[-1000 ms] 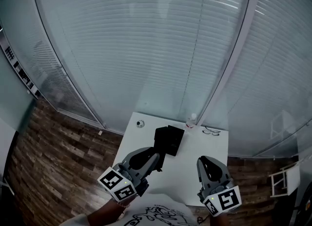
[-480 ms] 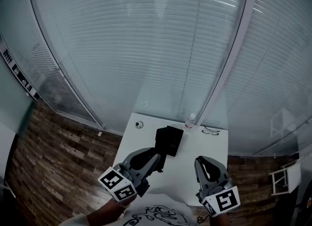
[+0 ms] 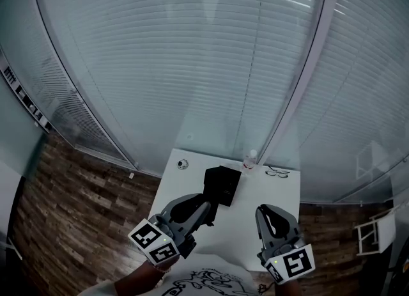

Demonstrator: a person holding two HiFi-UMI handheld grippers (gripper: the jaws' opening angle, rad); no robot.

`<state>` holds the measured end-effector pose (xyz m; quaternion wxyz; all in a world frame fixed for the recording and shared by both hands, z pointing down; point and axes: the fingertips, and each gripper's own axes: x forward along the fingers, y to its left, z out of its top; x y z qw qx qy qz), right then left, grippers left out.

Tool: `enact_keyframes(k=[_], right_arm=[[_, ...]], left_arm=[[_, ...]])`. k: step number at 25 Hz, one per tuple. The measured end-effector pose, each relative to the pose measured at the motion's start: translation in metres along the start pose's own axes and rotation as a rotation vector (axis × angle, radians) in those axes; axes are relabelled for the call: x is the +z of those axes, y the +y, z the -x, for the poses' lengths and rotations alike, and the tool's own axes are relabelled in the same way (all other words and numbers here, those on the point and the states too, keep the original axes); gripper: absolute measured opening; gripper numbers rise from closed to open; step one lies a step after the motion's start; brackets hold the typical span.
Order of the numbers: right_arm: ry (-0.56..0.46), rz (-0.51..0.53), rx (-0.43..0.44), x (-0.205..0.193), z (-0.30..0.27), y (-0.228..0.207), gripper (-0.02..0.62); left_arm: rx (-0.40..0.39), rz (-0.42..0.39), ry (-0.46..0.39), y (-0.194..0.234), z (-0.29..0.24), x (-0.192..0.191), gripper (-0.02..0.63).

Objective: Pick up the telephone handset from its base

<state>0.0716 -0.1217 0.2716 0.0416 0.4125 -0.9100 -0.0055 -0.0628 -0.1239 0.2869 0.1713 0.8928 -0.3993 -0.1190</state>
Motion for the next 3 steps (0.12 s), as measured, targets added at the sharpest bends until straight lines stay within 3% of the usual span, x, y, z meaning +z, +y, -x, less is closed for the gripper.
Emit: enact_keyframes(k=[3], right_arm=[[0.004,-0.006,-0.002,-0.0037,-0.0019,-0.0040,0.023]], left_arm=[[-0.001,0.006,-0.001,0.0014,-0.0036,-0.0021,0.066]])
